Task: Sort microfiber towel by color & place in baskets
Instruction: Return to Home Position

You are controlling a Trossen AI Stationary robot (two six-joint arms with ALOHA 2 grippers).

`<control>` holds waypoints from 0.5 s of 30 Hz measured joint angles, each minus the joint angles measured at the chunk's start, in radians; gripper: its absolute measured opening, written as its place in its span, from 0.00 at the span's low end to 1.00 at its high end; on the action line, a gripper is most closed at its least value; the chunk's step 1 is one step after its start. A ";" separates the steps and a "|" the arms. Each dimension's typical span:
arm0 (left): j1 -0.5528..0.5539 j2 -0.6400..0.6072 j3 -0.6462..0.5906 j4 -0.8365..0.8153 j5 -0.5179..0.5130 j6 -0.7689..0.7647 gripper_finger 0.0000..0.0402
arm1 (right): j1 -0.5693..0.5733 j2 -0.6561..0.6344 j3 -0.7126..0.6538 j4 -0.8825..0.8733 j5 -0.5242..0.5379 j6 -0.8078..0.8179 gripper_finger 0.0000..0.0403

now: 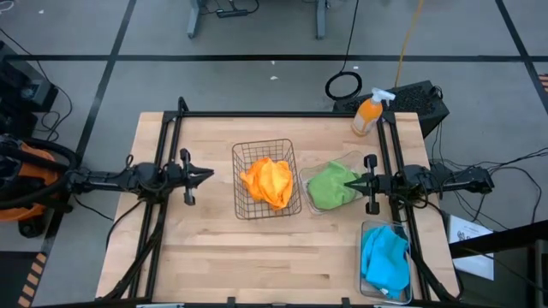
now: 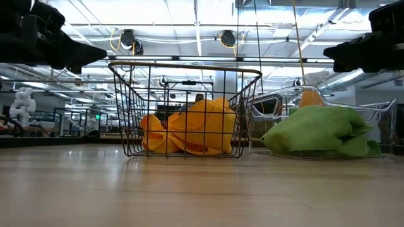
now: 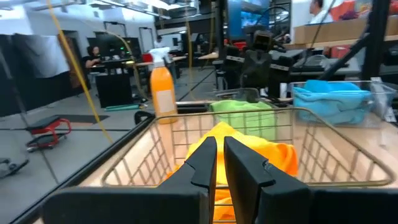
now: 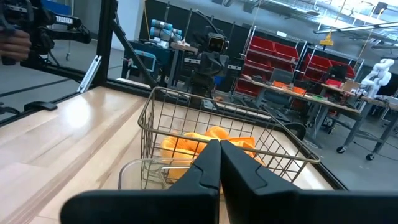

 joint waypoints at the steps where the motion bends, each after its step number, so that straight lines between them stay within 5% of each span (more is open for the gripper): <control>1: 0.012 0.000 0.000 0.000 0.002 0.000 0.09 | 0.000 0.000 0.000 0.000 0.000 0.000 0.00; 6: 0.065 0.000 0.000 -0.015 0.098 -0.024 0.09 | 0.000 0.000 0.000 0.000 0.000 0.000 0.00; 15: 0.077 0.000 0.000 -0.016 0.103 -0.080 0.09 | 0.000 0.000 0.000 0.000 0.000 0.000 0.00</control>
